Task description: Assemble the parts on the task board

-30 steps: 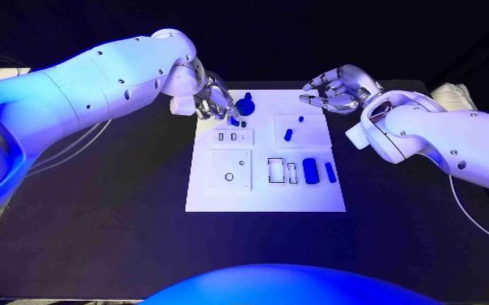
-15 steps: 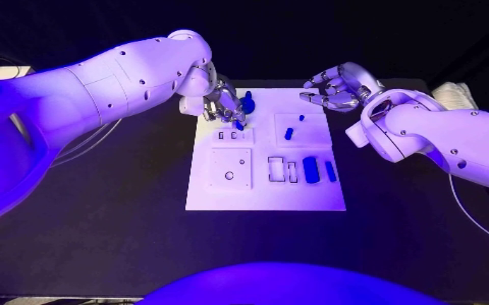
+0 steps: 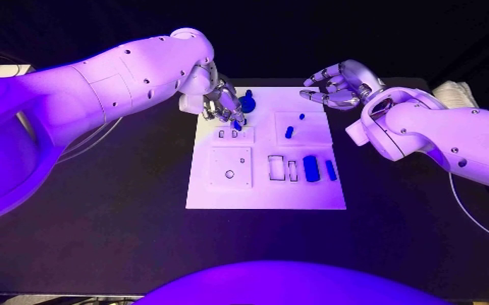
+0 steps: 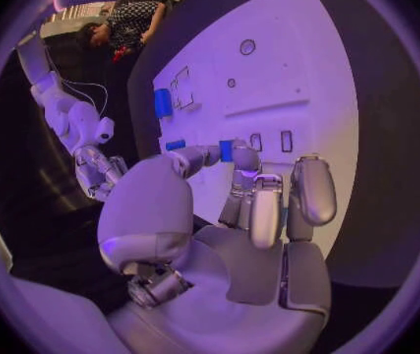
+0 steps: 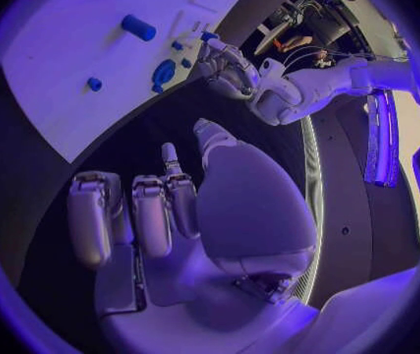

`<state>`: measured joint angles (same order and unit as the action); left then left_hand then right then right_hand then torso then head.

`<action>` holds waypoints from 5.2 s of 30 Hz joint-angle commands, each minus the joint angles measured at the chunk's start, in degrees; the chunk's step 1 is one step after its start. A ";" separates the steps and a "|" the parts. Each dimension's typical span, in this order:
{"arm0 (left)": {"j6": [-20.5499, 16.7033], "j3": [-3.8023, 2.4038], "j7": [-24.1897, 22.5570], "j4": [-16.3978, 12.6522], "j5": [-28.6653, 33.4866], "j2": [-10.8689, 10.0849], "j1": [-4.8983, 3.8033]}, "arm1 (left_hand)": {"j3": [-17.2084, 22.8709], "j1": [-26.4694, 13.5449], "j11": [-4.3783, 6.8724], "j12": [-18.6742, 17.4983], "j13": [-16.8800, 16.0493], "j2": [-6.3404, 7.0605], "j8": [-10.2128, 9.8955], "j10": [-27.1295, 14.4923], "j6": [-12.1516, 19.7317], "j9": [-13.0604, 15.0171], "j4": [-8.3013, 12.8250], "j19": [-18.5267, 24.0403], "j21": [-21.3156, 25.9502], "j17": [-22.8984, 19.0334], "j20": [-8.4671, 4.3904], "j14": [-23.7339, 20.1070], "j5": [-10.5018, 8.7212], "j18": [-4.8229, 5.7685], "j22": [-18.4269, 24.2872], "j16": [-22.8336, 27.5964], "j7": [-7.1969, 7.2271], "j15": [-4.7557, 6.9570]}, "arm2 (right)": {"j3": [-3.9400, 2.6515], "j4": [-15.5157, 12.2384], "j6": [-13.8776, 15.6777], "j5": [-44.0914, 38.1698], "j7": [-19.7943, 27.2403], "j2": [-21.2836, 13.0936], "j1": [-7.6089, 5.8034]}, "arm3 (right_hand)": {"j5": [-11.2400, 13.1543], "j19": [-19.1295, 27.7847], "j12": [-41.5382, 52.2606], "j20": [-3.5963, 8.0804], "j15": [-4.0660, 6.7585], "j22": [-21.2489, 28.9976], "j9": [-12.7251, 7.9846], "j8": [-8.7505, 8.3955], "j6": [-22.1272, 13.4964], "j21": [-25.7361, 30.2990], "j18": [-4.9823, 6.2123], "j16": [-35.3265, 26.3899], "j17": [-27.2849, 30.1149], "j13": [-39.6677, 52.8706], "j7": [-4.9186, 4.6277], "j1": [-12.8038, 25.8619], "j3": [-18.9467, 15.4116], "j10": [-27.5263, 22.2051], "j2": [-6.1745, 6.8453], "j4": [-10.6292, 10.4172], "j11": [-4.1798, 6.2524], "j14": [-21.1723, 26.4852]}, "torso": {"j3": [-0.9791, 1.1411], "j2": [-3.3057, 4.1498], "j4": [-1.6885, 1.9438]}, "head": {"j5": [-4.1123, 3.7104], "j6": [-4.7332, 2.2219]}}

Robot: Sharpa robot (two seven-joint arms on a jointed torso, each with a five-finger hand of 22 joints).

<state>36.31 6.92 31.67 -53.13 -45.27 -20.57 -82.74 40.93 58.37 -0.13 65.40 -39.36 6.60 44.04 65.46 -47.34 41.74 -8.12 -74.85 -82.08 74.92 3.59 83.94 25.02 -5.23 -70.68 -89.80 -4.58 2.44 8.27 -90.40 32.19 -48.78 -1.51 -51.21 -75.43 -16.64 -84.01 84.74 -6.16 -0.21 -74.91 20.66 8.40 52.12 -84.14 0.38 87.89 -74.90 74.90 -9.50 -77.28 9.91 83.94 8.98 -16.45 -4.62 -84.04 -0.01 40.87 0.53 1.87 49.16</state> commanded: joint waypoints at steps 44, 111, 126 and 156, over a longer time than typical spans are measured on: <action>-4.90 2.87 0.09 0.49 -3.09 0.60 1.34 | 14.76 -2.03 0.11 0.43 0.38 -1.06 0.22 1.37 -1.19 0.71 16.22 -1.42 -0.95 15.08 -0.27 6.06 2.59 0.87 -1.30 -0.20 0.23 0.68 | -0.02 -0.07 0.38 -0.22 0.68 0.17 -0.01 | -0.48 -3.33 -0.10 0.16 0.11 -11.29 -0.06 0.31 0.12 0.12 1.08 -0.30 -9.34 10.69 0.23 0.32 0.54 1.30 0.02 0.15 0.17 -4.57 | -0.02 0.03 -0.05 | 0.06 0.49; 1.88 2.86 0.10 1.24 -1.67 1.19 1.23 | 14.60 -2.25 0.43 1.41 -1.48 -0.92 0.07 2.71 -1.88 0.76 17.10 -0.82 -0.64 15.08 -0.42 6.06 4.15 0.68 -0.50 -0.20 0.59 0.91 | -0.02 0.11 0.46 -0.04 1.01 0.46 -0.01 | -0.63 -3.34 -0.10 0.19 0.13 -11.30 -0.07 0.37 0.18 0.13 1.08 -0.31 -9.34 10.69 0.25 0.35 0.70 1.32 0.08 0.13 0.19 -4.58 | 0.03 0.05 -0.08 | -0.30 0.84; 3.42 2.85 0.31 5.75 -1.52 3.79 1.24 | 14.58 -2.27 0.44 1.53 -1.73 -0.93 0.02 2.86 -1.93 0.74 17.14 -0.67 -0.56 15.08 -0.44 6.06 4.22 0.64 -0.31 -0.20 0.60 0.93 | -0.02 0.01 0.50 -0.04 0.98 0.57 -0.04 | -0.63 -3.34 -0.10 0.19 0.13 -11.30 -0.07 0.37 0.18 0.13 1.08 -0.31 -9.34 10.69 0.25 0.35 0.70 1.32 0.08 0.13 0.19 -4.58 | 0.04 0.05 -0.10 | -0.34 0.84; 0.92 2.93 0.65 6.51 -2.98 5.07 1.38 | 11.57 -4.42 0.19 1.25 -1.10 -2.64 -0.63 3.26 -1.71 1.04 14.58 -0.41 0.01 15.08 -0.22 6.06 3.05 0.61 0.17 -0.20 0.37 0.63 | -0.02 -0.01 0.19 -0.09 0.88 0.66 -0.08 | -0.69 -3.33 -0.07 0.21 0.15 -11.27 -0.09 0.40 0.19 0.19 1.09 -0.34 -9.28 10.71 0.26 0.39 0.79 1.35 0.19 0.13 0.21 -4.57 | 0.00 -0.01 0.03 | -0.61 0.84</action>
<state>38.10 9.86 32.74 -46.53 -47.45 -15.68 -81.39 39.53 54.06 -0.11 66.73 -40.41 4.31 43.56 68.30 -48.98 42.73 -6.69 -75.53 -82.25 74.92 3.29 83.95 28.34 -5.24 -70.56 -89.80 -4.01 2.85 8.27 -90.36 32.79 -48.71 -1.10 -50.59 -75.49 -16.98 -84.01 84.74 -6.16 -0.21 -74.91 20.61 8.40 52.12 -84.15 0.38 87.89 -74.95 74.90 -9.50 -77.29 10.39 83.94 8.97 -16.30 -4.62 -84.04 0.03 40.85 0.53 1.30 50.00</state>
